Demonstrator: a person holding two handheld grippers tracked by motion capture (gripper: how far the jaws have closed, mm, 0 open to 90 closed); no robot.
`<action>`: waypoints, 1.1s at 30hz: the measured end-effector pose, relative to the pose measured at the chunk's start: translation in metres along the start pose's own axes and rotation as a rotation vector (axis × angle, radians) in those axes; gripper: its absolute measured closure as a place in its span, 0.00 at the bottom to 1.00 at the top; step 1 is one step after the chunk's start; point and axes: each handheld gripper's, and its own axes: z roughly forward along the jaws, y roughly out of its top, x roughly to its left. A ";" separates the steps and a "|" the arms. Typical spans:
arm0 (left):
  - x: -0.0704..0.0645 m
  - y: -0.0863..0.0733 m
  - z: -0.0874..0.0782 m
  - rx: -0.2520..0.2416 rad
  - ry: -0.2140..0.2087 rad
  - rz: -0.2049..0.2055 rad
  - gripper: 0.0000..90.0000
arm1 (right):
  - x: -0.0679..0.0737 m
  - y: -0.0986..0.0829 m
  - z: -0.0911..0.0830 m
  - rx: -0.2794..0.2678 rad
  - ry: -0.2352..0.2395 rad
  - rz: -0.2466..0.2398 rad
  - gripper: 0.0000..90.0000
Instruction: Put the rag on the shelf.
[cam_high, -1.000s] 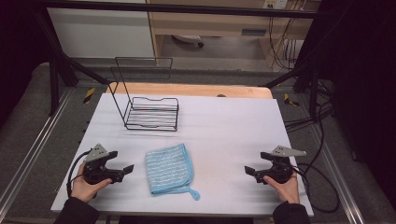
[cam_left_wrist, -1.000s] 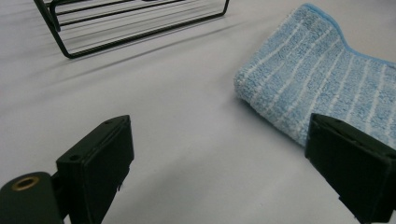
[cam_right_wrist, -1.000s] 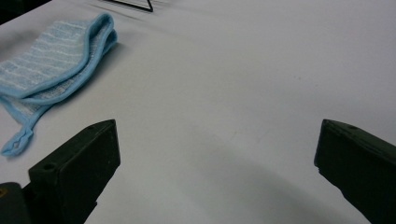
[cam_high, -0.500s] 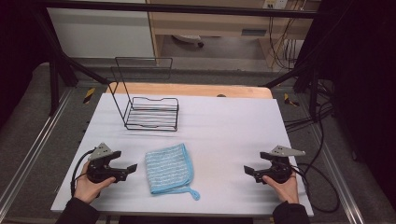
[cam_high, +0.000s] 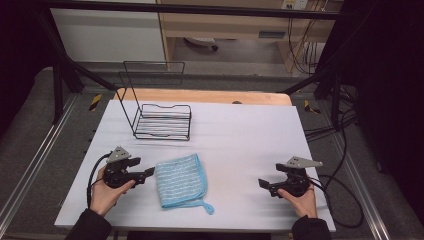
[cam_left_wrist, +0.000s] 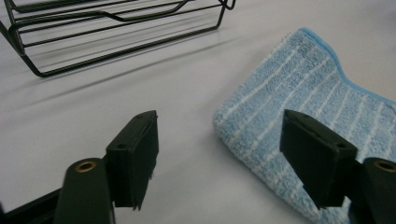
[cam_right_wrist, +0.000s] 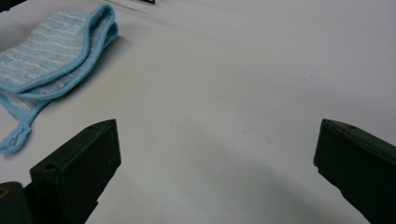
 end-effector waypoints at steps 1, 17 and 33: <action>0.000 0.001 0.002 0.005 0.005 -0.008 0.37 | 0.000 0.000 0.000 0.001 0.001 0.001 0.01; -0.010 -0.001 0.039 0.107 -0.027 -0.048 0.73 | 0.024 0.010 0.017 0.021 0.041 -0.019 0.09; -0.010 -0.002 0.042 0.125 -0.028 -0.033 0.93 | 0.111 0.031 0.071 0.075 0.187 -0.160 0.38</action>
